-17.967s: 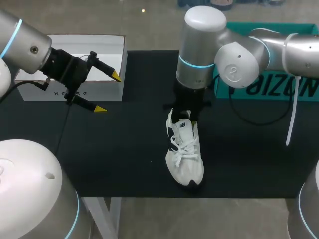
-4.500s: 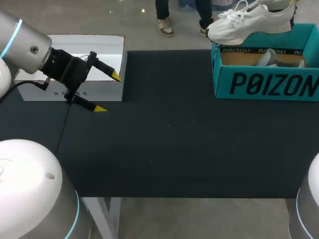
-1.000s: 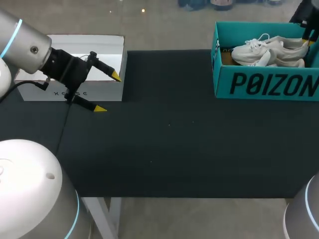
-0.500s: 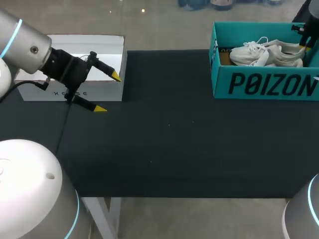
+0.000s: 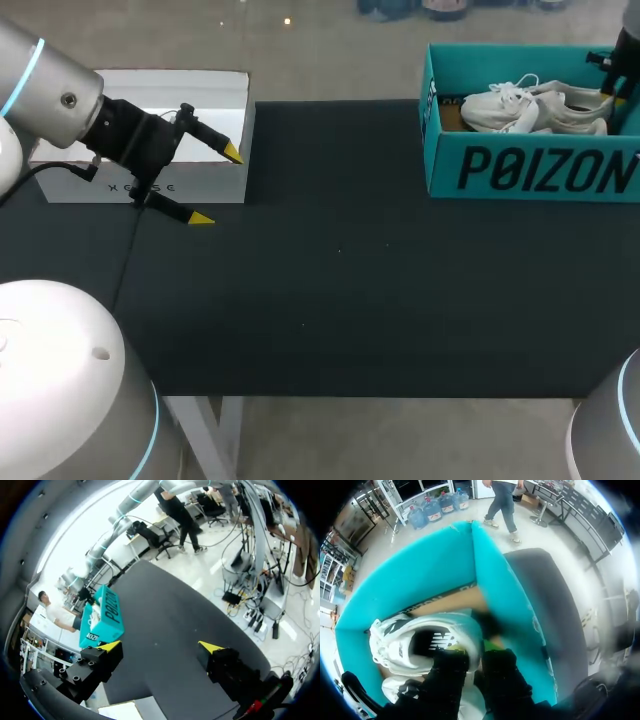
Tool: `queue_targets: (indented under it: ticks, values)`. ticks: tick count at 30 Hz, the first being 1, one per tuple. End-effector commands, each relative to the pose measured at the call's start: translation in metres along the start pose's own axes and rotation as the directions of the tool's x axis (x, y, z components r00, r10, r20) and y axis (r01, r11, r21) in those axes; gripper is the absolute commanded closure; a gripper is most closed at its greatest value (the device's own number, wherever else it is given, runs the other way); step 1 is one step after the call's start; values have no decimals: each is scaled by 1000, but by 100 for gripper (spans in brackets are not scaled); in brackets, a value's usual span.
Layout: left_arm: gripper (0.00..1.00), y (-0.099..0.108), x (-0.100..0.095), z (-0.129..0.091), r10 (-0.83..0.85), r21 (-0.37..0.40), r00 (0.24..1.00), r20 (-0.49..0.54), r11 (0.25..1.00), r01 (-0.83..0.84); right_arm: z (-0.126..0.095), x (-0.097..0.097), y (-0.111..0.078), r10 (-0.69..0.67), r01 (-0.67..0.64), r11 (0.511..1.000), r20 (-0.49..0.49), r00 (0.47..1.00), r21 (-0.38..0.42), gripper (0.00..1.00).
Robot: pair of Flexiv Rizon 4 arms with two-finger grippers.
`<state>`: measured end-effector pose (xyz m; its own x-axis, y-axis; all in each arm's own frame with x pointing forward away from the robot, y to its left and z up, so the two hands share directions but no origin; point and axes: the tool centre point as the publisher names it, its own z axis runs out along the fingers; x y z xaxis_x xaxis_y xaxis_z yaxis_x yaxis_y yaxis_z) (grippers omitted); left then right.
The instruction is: Take the shoe out of the shoebox, open the shoe tongue, remove and reinsert the insole, then place the shoe into the shoebox
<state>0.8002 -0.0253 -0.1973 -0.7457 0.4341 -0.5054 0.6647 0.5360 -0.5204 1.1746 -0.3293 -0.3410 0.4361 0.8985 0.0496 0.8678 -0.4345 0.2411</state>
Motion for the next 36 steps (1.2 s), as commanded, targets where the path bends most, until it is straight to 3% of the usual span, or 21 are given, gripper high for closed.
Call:
queue_targets:
  ticks: [1,17,22,36]
  values:
    - [0,-1,0,0,0,-4,1000,-3,1000,0,-15,-2,-8,4,-4,1000,-11,1000,-17,0]
    - [0,-1,0,0,0,-4,1000,-3,1000,0,-73,16,-26,-71,69,996,-23,997,-57,0]
    - [0,-1,0,0,0,-4,1000,-3,1000,0,-80,25,-36,-61,61,998,-30,998,1,0]
    - [0,-1,0,0,0,-4,1000,-3,1000,0,-80,25,-36,-61,61,998,-30,998,1,0]
